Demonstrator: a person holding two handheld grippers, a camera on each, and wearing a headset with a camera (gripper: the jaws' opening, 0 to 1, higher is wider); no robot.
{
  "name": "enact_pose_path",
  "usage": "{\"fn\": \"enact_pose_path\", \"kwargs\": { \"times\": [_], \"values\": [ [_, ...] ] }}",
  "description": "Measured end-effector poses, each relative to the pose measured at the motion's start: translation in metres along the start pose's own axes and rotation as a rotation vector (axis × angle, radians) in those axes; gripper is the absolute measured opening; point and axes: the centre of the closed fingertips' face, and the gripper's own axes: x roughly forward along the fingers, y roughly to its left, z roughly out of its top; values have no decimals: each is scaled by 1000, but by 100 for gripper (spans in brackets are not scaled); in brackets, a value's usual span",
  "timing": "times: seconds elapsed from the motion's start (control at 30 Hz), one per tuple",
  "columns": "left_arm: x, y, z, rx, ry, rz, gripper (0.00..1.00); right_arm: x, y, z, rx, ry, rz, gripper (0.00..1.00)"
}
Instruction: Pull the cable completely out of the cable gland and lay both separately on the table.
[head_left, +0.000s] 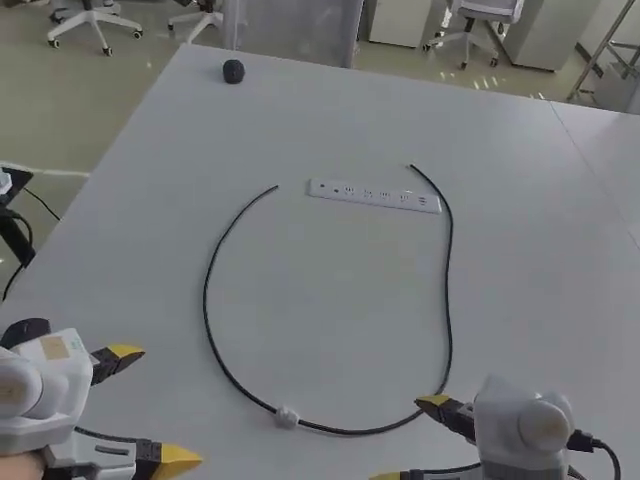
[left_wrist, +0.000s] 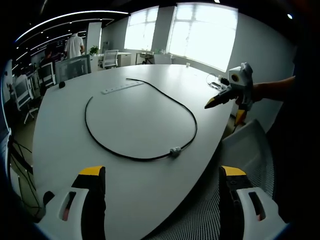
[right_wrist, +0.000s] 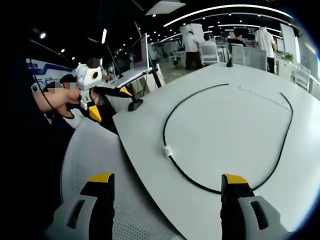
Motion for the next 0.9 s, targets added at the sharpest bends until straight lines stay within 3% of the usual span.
{"fn": "enact_pose_path", "kwargs": {
  "times": [0.57,0.9],
  "values": [
    [-4,4,-8,6,-7,8,95,33,1,25,-60,49,12,82],
    [0,4,-11,5,0,-9,94,53,-2,25,-101,118,22,74]
  ]
}}
